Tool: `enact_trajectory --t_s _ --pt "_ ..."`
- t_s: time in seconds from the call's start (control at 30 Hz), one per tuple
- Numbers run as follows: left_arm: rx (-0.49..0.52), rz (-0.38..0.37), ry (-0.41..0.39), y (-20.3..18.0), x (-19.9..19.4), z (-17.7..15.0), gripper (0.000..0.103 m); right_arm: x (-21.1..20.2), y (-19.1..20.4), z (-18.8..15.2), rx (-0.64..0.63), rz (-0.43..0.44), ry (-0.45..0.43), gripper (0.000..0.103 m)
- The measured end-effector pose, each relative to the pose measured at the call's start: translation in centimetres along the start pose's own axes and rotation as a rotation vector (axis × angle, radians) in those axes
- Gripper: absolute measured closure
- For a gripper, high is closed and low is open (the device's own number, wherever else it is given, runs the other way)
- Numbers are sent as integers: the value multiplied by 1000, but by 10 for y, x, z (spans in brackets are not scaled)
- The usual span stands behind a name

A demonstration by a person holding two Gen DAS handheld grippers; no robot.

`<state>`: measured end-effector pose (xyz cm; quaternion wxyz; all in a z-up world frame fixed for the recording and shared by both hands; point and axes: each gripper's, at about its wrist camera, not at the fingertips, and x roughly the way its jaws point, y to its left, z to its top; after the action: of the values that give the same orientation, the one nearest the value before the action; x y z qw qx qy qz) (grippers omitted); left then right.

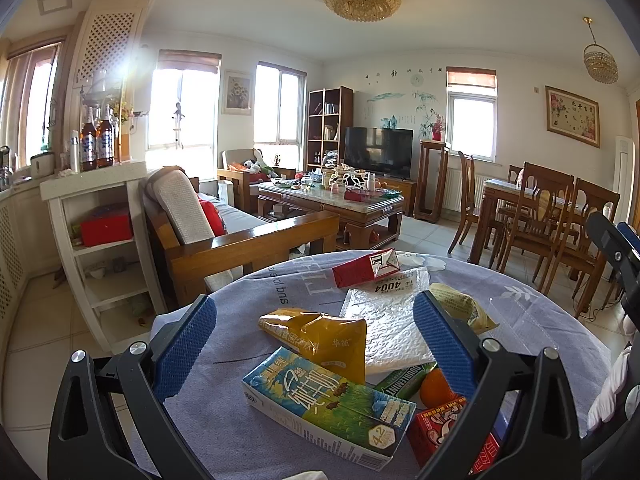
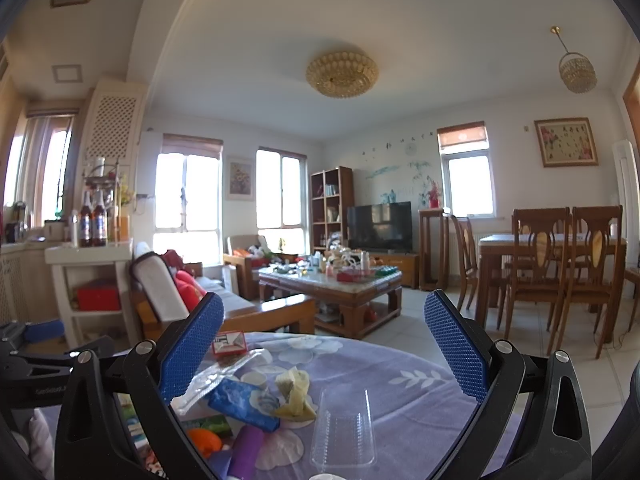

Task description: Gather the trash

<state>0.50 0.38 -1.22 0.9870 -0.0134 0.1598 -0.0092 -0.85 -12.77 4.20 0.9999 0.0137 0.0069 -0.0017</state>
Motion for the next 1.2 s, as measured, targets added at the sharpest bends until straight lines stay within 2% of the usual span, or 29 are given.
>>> enact_trajectory --t_s 0.27,0.47,0.53,0.6,0.63,0.73,0.83,0.9,0.97,1.07,1.2 --pt "-2 -10 5 -1 1 -4 5 2 0 0 1 2 8 4" --pt "-29 -59 40 3 3 -6 5 22 4 -4 -20 -12 137 4" --pt "-45 -64 57 5 3 -5 5 21 1 -4 4 44 147 4" --pt "-68 -109 84 9 6 -4 5 16 -4 -3 52 119 137 4" --pt "-81 -141 91 13 4 -3 5 16 -7 -3 86 158 166 4" --pt "-48 -217 103 25 -2 3 5 22 -12 -5 171 277 342 4" --pt "38 -273 161 36 -1 11 5 23 -8 -14 200 352 522 4" --pt "120 -292 221 41 5 10 5 19 -2 -22 177 376 606 4" --pt "202 -285 284 44 13 4 5 10 0 -27 157 371 624 4" --pt "262 -266 376 47 29 -4 5 10 -16 -29 157 325 642 4" --pt "263 -281 440 46 45 -9 5 30 -48 -34 208 250 724 5"
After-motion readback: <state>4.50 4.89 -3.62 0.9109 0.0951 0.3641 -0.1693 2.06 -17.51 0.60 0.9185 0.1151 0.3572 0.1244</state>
